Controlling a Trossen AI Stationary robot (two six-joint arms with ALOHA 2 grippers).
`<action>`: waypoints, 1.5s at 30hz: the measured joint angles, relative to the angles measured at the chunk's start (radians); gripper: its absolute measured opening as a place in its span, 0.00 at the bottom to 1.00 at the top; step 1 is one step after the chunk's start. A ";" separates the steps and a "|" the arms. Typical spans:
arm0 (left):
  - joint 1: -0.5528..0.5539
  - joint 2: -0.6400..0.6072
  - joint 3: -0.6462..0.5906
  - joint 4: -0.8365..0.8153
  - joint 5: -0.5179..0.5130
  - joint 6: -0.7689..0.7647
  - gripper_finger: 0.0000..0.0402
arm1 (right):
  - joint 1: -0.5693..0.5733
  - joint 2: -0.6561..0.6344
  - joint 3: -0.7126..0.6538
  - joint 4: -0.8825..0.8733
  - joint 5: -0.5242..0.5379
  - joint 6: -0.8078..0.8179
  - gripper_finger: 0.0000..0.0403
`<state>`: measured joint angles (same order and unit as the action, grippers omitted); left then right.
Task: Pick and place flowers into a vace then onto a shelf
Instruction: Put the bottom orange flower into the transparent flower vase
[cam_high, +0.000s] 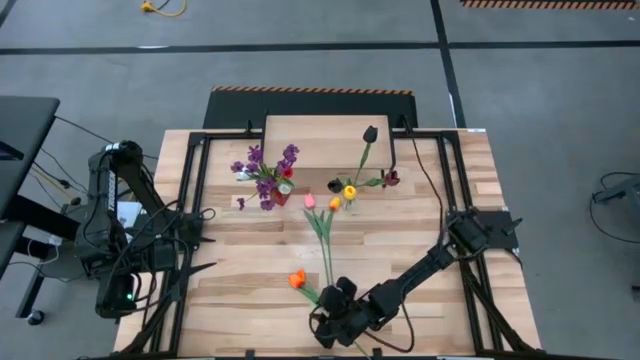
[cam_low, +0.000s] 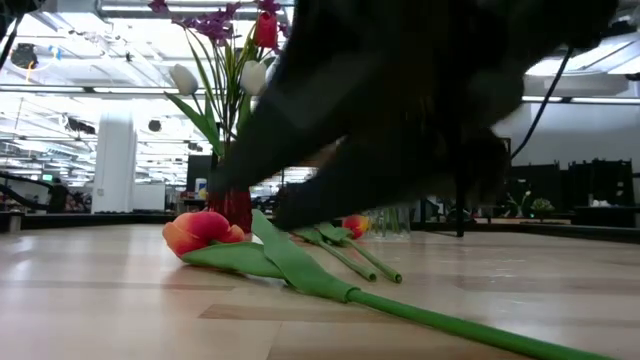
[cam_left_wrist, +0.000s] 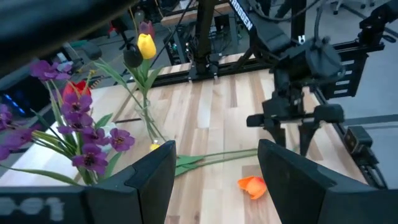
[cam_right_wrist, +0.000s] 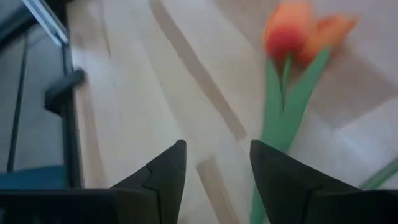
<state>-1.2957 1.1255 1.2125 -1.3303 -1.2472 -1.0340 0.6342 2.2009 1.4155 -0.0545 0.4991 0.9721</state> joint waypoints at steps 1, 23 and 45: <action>0.000 0.000 0.000 0.006 0.003 0.000 0.55 | 0.000 0.010 0.000 -0.010 -0.001 -0.002 0.42; 0.000 0.000 0.000 0.021 0.011 0.000 0.55 | -0.007 0.012 0.007 0.073 0.076 -0.187 0.30; 0.000 0.000 0.000 0.021 0.011 0.000 0.55 | -0.061 0.036 0.012 -0.122 -0.032 -0.125 0.27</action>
<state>-1.2957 1.1259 1.2121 -1.3094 -1.2358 -1.0344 0.5730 2.2367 1.4271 -0.1766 0.4668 0.8467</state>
